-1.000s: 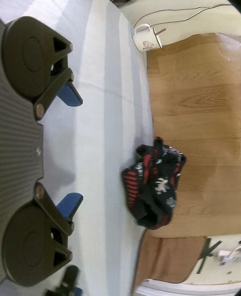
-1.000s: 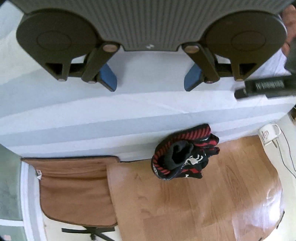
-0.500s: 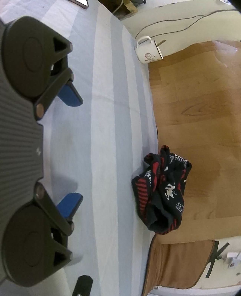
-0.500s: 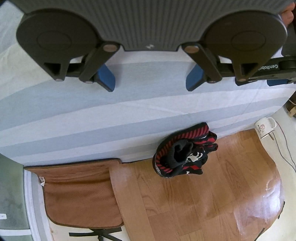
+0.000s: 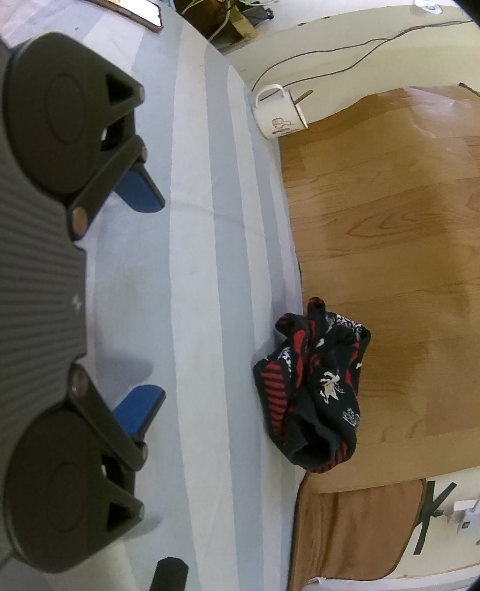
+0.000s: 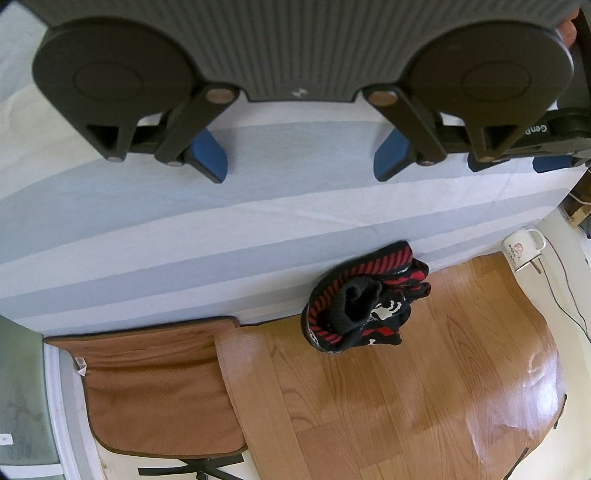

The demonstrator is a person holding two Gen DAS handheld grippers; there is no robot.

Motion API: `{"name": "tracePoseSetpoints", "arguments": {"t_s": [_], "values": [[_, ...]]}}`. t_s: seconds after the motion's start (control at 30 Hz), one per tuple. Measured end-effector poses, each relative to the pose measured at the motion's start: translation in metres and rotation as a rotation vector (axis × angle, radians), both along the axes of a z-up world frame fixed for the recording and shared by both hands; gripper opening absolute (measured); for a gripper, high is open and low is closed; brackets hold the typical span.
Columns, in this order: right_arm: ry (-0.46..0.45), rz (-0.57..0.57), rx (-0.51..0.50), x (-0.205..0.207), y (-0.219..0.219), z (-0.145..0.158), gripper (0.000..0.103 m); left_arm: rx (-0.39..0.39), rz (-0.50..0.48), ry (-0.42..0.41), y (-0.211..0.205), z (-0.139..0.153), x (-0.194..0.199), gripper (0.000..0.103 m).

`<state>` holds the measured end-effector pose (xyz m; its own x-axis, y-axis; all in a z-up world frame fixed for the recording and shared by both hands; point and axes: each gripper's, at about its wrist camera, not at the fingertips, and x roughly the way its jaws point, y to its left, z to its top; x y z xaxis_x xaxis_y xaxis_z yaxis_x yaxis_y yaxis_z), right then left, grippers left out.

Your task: Fold small clothes

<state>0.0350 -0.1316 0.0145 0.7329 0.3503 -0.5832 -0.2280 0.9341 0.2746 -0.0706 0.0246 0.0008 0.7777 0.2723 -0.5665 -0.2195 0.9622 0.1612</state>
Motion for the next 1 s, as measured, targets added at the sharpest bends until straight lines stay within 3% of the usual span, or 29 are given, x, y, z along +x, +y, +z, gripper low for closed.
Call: {"name": "tracePoseSetpoints", "arguments": {"t_s": [0.27,1.0], "values": [[0.003,-0.004,0.016,0.0009,-0.0004,0.0003,0.089,0.015,0.032,-0.009,0.0009,0.0019,0.0001,0.103],[0.003,-0.006,0.019,0.0013,0.0010,0.0010,0.090,0.007,0.004,0.001,-0.0014,0.0011,-0.0008,0.103]]}}
